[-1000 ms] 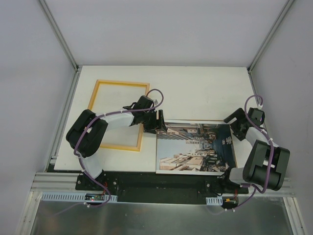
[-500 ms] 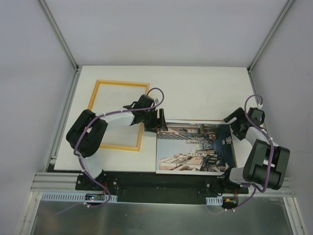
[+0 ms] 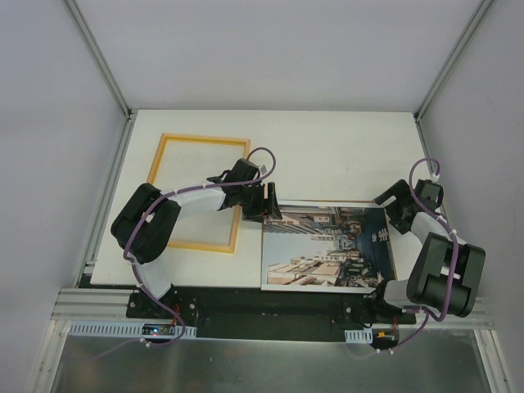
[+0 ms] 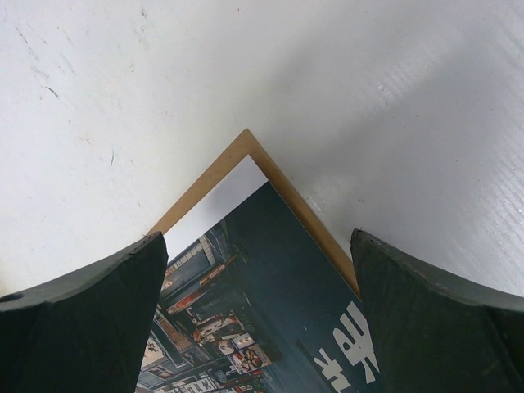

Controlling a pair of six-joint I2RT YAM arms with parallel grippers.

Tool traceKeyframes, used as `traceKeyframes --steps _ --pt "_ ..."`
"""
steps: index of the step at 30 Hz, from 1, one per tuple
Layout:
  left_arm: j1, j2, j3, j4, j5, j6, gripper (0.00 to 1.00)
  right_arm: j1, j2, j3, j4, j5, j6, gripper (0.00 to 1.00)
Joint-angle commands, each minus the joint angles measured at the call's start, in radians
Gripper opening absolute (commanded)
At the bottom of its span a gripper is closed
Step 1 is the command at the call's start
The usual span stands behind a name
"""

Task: Put the photo into the frame
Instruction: Pick up the photo from the backboard.

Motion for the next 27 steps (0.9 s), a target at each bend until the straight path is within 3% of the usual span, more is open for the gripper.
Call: traceKeyframes --steps 1,27 --pt "-0.007 -0.007 0.016 0.012 -0.005 -0.007 0.68 -0.001 0.02 -0.017 -0.038 -0.008 0.001 0.96" --pt "-0.006 0.032 0.0 0.012 -0.017 0.004 0.69 0.005 0.025 -0.019 -0.035 -0.008 0.0 0.96"
